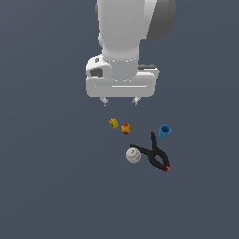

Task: Pick up a designated object from a clutter of objects.

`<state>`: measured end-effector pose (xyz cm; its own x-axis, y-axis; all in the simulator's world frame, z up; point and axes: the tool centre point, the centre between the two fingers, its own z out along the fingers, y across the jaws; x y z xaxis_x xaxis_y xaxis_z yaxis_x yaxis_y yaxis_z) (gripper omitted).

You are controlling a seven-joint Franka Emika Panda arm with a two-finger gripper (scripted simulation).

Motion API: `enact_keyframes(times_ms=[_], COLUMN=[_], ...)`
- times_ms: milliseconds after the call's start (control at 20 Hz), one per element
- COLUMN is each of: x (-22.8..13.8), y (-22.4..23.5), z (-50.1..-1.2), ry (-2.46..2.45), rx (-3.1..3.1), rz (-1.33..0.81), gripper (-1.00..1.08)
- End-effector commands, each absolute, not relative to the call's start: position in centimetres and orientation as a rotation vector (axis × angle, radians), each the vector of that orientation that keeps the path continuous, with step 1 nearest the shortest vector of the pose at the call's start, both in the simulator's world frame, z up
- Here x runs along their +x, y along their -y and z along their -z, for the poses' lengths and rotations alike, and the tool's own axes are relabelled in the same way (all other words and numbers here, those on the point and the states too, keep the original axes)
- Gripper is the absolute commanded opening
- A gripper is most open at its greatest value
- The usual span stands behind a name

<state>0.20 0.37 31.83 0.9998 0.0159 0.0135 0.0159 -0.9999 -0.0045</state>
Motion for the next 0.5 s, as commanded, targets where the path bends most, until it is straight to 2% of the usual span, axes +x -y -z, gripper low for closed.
enact_keyframes(times_ms=[0, 450], x=[0.2, 1.0], y=[-0.4, 0.9], z=[-31.8, -34.0], ry=[0.025, -0.009], rx=[-3.137, -3.112], rz=[0.021, 0.093], gripper=[1.00, 1.00])
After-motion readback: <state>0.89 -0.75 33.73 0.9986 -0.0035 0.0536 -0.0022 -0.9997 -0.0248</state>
